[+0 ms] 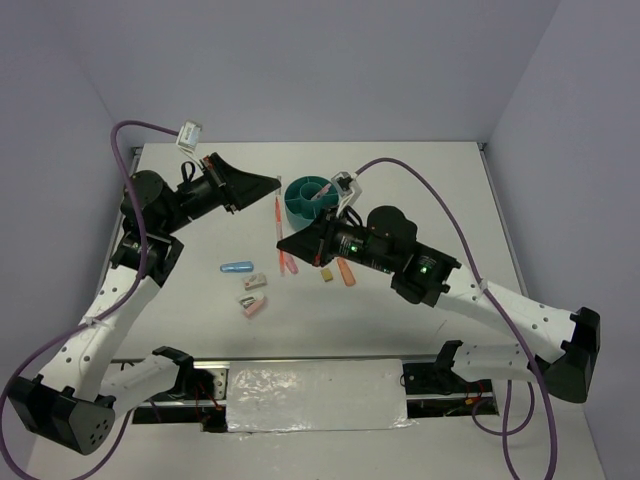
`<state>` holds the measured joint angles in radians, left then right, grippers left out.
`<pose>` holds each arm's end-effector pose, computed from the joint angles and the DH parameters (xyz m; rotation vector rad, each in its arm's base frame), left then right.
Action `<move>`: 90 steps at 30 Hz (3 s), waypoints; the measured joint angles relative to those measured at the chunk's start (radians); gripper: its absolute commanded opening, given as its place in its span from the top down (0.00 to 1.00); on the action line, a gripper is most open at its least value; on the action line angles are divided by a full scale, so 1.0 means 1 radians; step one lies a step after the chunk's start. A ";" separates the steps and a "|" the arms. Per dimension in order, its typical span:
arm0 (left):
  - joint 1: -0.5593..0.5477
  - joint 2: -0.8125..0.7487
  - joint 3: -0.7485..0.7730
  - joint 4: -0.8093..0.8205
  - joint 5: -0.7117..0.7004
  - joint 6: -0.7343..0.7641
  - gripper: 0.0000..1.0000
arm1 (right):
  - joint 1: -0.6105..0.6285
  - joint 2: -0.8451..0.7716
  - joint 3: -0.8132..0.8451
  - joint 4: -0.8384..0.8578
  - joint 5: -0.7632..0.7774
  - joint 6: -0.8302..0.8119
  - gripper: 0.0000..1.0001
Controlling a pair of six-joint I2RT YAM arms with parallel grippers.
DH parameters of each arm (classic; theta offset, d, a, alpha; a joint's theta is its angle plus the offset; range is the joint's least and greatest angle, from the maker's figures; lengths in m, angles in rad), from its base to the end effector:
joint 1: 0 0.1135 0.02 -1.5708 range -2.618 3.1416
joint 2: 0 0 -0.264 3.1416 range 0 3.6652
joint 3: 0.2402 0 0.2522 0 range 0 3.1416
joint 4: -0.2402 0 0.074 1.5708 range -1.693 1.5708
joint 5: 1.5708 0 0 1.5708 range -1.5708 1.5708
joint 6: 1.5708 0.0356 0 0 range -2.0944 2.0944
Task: Sort the stationery into containers
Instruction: Close the pen cap on the pen.
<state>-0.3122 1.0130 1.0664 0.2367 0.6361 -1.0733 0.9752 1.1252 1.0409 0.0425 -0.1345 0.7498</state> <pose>0.2029 -0.0877 0.4398 0.0541 1.5216 -1.5466 0.1445 0.2217 0.3863 -0.3199 1.7866 1.3986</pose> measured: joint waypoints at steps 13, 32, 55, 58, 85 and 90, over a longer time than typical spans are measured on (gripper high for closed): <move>0.000 0.014 0.003 -0.040 -0.025 0.028 1.00 | 0.022 -0.051 0.000 -0.010 0.039 -0.004 1.00; -0.001 0.018 0.014 -0.044 -0.030 0.027 1.00 | 0.023 -0.039 0.003 -0.051 0.043 -0.011 1.00; -0.008 0.018 0.017 -0.043 -0.030 0.027 1.00 | 0.024 -0.019 0.043 -0.090 0.045 -0.013 1.00; -0.008 0.018 0.017 -0.043 -0.030 0.027 1.00 | 0.024 -0.016 0.054 -0.098 0.048 -0.015 1.00; -0.011 0.016 0.011 -0.043 -0.031 0.027 1.00 | 0.024 -0.012 0.072 -0.136 0.072 -0.015 1.00; -0.012 0.014 0.007 -0.040 -0.031 0.025 1.00 | 0.024 -0.012 0.072 -0.137 0.072 -0.014 1.00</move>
<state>-0.3244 1.0271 1.0737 0.1970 0.6048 -1.0481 0.9989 1.1133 1.1130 -0.0940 -0.0620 0.7353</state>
